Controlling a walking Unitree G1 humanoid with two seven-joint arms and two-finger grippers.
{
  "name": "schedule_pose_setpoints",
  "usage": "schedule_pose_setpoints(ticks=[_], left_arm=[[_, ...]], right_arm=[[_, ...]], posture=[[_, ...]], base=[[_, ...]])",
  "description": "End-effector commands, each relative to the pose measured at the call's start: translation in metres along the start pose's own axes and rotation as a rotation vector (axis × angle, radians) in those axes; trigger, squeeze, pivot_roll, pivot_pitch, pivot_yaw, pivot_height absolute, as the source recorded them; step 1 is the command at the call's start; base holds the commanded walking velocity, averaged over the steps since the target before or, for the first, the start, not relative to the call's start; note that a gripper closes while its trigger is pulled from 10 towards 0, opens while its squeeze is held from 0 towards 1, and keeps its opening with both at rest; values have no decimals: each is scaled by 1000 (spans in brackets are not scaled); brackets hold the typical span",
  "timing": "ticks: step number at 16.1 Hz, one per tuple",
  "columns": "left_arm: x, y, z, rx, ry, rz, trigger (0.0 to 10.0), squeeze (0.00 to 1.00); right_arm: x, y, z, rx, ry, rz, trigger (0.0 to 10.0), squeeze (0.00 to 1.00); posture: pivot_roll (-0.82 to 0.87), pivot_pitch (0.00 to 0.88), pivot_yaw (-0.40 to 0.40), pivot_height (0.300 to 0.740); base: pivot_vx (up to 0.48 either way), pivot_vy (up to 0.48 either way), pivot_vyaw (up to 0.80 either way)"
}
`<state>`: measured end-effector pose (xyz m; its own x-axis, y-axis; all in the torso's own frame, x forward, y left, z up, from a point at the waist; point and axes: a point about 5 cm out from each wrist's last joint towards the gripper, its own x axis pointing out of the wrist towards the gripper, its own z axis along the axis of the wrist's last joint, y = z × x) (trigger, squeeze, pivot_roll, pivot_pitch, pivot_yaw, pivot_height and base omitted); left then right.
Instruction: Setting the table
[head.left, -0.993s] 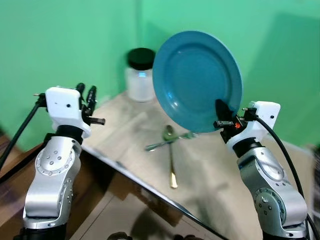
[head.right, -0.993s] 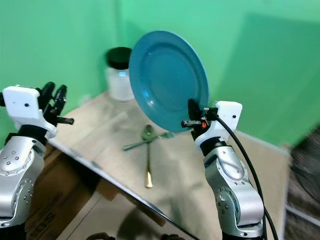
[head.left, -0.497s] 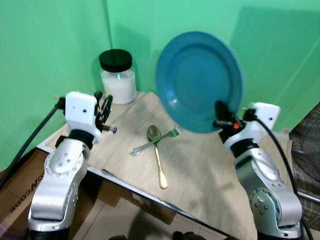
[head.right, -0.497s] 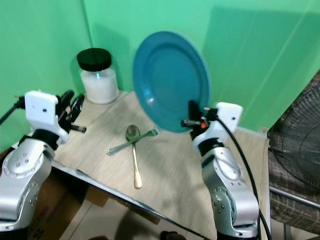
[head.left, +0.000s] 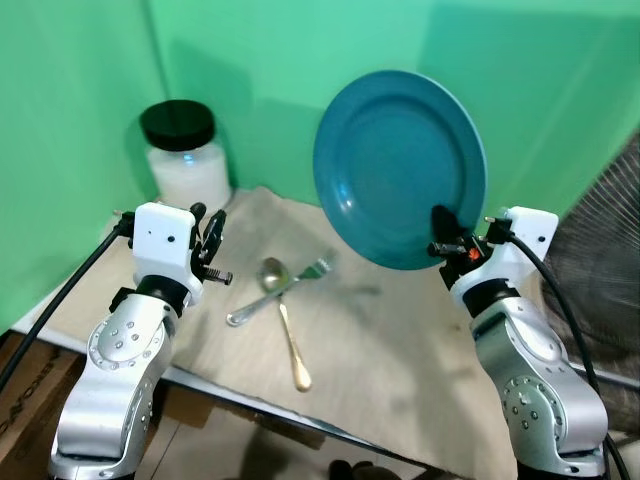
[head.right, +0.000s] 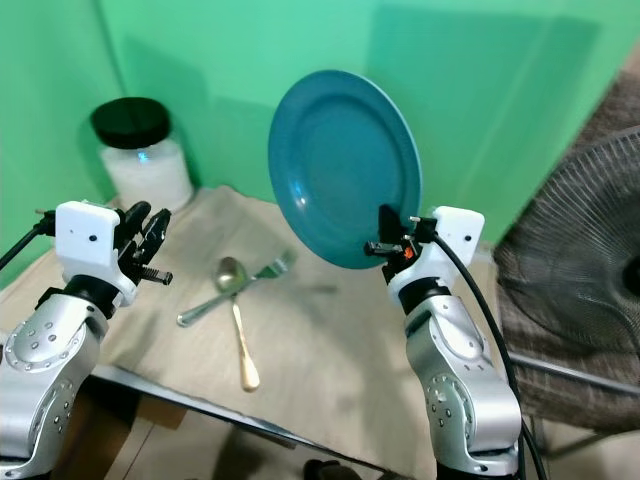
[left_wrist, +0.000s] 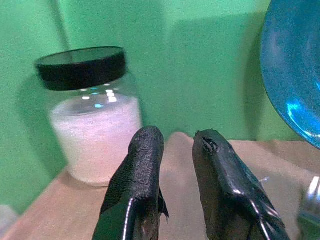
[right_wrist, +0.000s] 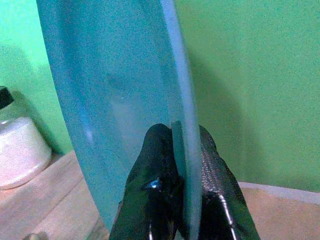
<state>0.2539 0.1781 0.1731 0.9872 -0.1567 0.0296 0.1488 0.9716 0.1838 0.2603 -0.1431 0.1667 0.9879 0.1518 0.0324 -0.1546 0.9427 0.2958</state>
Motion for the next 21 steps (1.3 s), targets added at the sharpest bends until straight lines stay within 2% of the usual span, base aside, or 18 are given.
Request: schedule_pose_setpoints(ticks=[1, 10, 14, 21], left_arm=[[-2, 0, 0, 14, 9, -5, 10000, 0], [4, -2, 2, 38, 9, -54, 10000, 0], [5, -2, 1, 39, 14, -45, 10000, 0], [4, -2, -3, 38, 30, -36, 10000, 0]], right_arm=[[2, 3, 4, 18, -14, 17, 10000, 0], [-1, 3, 2, 46, -14, -4, 10000, 0], [-1, 3, 4, 35, -15, -4, 10000, 0], [-1, 8, 7, -5, -21, 27, 10000, 0]], posture=[[171, 0, -54, 740], [152, 0, -28, 740], [153, 0, -30, 740], [144, 0, -32, 740]], base=[[0, 0, 0], [-303, 0, 0], [0, 0, 0], [0, 0, -715]])
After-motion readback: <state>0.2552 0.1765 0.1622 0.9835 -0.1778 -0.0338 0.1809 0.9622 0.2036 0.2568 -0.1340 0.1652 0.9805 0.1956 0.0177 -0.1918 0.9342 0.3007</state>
